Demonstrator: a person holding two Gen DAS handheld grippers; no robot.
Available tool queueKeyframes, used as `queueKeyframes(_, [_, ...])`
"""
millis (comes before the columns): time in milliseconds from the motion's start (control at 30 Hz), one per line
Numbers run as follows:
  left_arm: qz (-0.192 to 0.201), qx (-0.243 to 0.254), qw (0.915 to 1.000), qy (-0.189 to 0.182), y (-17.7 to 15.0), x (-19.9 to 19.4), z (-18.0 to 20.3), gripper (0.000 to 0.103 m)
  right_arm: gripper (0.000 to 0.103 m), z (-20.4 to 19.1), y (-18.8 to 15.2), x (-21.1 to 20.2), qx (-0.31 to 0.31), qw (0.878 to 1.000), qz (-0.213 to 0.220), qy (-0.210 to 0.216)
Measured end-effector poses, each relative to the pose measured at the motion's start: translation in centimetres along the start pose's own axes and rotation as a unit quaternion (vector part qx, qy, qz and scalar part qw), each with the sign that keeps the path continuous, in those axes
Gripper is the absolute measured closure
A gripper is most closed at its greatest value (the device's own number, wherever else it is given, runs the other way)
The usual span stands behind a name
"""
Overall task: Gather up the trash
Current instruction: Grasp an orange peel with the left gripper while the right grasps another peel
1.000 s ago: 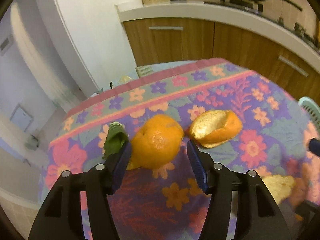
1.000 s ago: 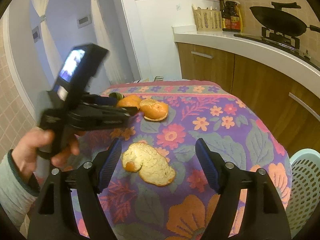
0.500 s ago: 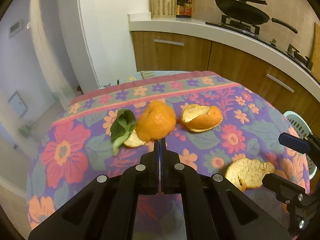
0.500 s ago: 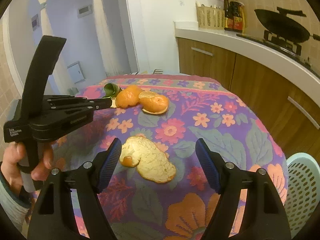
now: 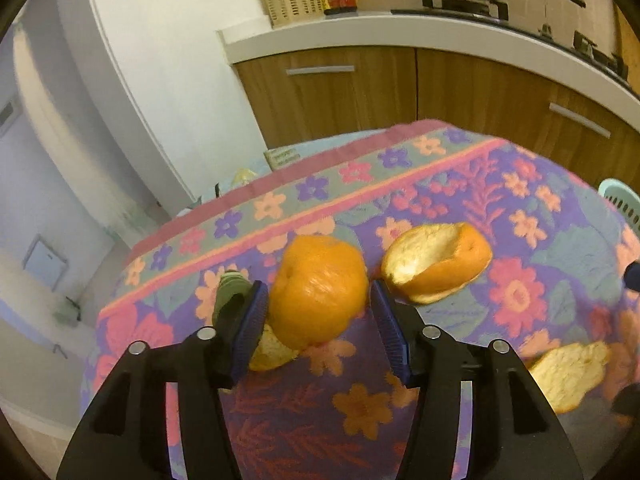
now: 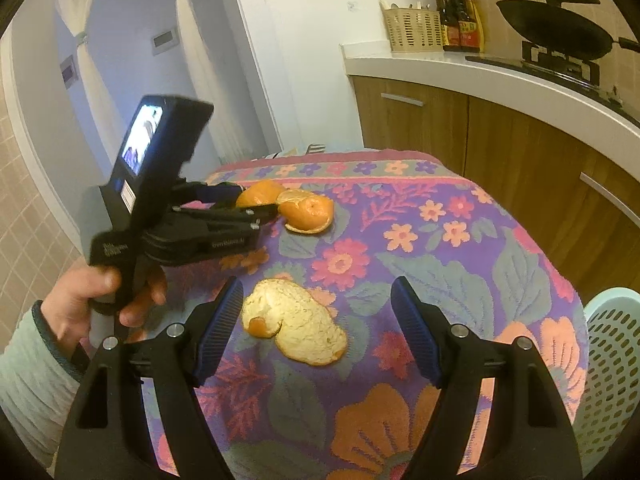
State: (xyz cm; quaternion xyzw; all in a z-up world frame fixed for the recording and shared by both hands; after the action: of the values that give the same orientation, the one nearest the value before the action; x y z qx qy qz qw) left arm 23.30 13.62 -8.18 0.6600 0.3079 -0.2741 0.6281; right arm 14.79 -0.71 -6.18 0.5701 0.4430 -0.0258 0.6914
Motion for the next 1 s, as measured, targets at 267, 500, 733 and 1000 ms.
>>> queueKeyframes(267, [0.015,-0.008,0.9996,0.023,-0.2,0.0,-1.1,0.08,0.031,-0.1,0.0,0.6,-0.004,1.0,-0.012,-0.006])
queueKeyframes(500, [0.046,-0.074,0.9959,-0.027,-1.4,-5.3,-2.1,0.085,0.031,-0.5,0.1,0.4,-0.014,1.0,-0.007,-0.007])
queueKeyframes(733, [0.076,-0.166,0.9802,-0.075,-5.8,-11.7,-2.8,0.085,0.016,-2.6,-0.5,0.4,-0.063,0.998,-0.029,0.01])
queueKeyframes(1000, [0.114,-0.224,0.9621,-0.107,-10.4,-13.9,-2.8,0.085,0.016,-3.1,-1.4,3.9,-0.082,0.991,-0.107,-0.009])
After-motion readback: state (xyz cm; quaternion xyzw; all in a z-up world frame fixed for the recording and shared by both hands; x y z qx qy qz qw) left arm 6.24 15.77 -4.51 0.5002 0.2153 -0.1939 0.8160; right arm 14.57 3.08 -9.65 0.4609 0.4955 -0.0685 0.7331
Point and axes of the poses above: each gripper's, at about its wrist camera, not at the fingertips, and x roughly the way its jaws point, z to its right, y to its top, the point moved 6 cm from there along x, roughly the way its jaws point, and after that the axes turned 12 degrees about -x, right-handed, at the moved point
